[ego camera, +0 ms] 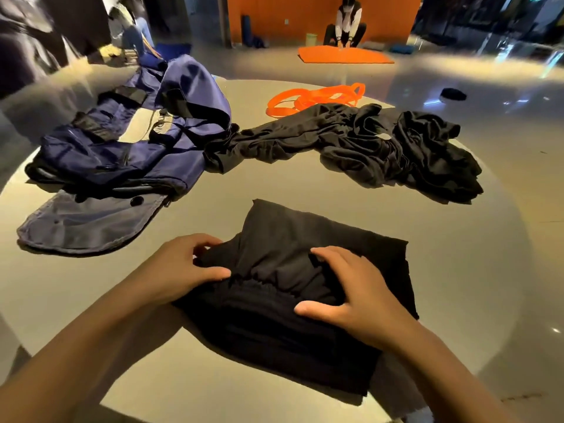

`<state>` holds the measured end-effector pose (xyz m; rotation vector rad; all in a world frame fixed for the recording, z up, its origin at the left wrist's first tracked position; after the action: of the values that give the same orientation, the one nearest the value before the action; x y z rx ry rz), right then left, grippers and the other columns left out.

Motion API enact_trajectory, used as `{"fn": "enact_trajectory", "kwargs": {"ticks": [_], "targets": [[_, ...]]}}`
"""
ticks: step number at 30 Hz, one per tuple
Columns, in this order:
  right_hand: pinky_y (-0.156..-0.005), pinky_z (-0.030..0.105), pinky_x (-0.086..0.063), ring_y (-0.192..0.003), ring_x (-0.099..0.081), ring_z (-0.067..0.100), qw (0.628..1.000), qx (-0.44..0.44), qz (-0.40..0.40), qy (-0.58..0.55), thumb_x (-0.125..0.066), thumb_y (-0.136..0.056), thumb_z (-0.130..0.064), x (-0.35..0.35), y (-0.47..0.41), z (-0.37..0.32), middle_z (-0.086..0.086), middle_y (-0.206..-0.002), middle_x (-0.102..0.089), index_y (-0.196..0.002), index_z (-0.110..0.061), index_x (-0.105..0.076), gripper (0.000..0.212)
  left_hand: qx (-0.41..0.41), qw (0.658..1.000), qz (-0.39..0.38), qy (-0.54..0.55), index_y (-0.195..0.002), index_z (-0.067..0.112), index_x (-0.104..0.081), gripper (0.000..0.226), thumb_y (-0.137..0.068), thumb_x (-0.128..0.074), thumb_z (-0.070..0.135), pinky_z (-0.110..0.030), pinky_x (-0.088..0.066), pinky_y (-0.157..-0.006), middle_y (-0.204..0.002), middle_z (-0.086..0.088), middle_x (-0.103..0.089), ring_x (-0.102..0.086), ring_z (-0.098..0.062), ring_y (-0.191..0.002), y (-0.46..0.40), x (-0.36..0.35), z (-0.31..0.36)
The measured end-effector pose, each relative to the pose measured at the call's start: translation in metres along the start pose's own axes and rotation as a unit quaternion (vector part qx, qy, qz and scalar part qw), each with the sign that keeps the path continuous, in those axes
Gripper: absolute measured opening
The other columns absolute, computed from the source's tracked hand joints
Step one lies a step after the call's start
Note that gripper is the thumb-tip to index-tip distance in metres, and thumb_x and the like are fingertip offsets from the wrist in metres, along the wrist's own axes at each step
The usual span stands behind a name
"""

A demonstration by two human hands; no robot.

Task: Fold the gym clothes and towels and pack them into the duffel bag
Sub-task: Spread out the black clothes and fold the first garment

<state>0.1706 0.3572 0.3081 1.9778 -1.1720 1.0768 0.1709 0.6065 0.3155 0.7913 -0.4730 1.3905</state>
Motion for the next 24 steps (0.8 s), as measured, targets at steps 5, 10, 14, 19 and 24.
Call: {"fn": "enact_trajectory", "kwargs": {"ticks": [5,10,14,19,24], "targets": [[-0.118,0.049,-0.011,-0.138,-0.024,0.008,0.994,-0.001,0.105,-0.013,-0.044,-0.079,-0.075,-0.010,-0.030,-0.026,-0.014,-0.148,-0.030,-0.147,-0.038,-0.017,0.082,-0.081,0.972,0.200,-0.091,-0.110,0.019,-0.068,0.029,-0.082,-0.073,0.021,-0.029,-0.039,-0.082,-0.106,0.000,-0.066,-0.059,-0.022,-0.105,-0.033,0.046,0.041],[-0.109,0.025,-0.029,-0.133,-0.032,0.005,0.984,0.109,0.134,-0.042,-0.042,-0.089,-0.062,0.017,-0.029,-0.041,-0.013,-0.146,-0.037,-0.142,-0.038,-0.037,0.058,-0.208,0.902,0.340,-0.164,-0.107,0.022,-0.065,0.024,-0.085,-0.066,0.013,-0.042,-0.047,-0.071,-0.104,-0.002,-0.062,-0.060,-0.031,-0.096,-0.031,0.068,0.090],[-0.112,0.035,-0.019,-0.142,-0.024,0.015,0.988,0.130,0.043,0.066,-0.011,-0.088,-0.072,-0.016,-0.032,-0.039,-0.008,-0.153,-0.031,-0.146,-0.041,-0.029,0.068,-0.315,0.875,0.329,-0.167,-0.105,0.020,-0.066,0.022,-0.084,-0.061,0.019,-0.045,-0.052,-0.064,-0.102,0.000,-0.063,-0.064,-0.029,-0.087,-0.025,0.057,0.110],[-0.107,0.040,-0.030,-0.134,-0.035,0.020,0.987,0.125,0.065,0.079,-0.017,-0.090,-0.069,-0.016,-0.033,-0.043,-0.002,-0.144,-0.043,-0.139,-0.031,-0.044,0.067,-0.389,0.838,0.320,-0.209,-0.104,0.018,-0.067,0.017,-0.088,-0.061,0.017,-0.036,-0.048,-0.049,-0.101,0.000,-0.062,-0.064,-0.028,-0.071,-0.001,0.026,0.124],[-0.079,0.015,-0.046,-0.096,-0.057,-0.002,0.963,0.101,0.231,-0.098,-0.048,-0.092,-0.046,0.043,0.007,-0.002,-0.021,-0.102,-0.062,-0.102,-0.034,-0.066,0.024,-0.447,0.796,0.331,-0.236,-0.101,0.006,-0.073,0.029,-0.100,-0.046,0.017,-0.044,-0.056,-0.067,-0.091,-0.011,-0.068,-0.065,-0.030,-0.080,0.033,-0.016,0.113]]}}
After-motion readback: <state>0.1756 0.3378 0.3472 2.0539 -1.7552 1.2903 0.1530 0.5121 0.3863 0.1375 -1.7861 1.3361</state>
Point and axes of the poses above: each hand's wrist, its own y-axis away from the middle knuckle, its own x-axis out of the back of the hand, z = x × y, the point moved 7 cm from there along -y, towards the middle knuckle
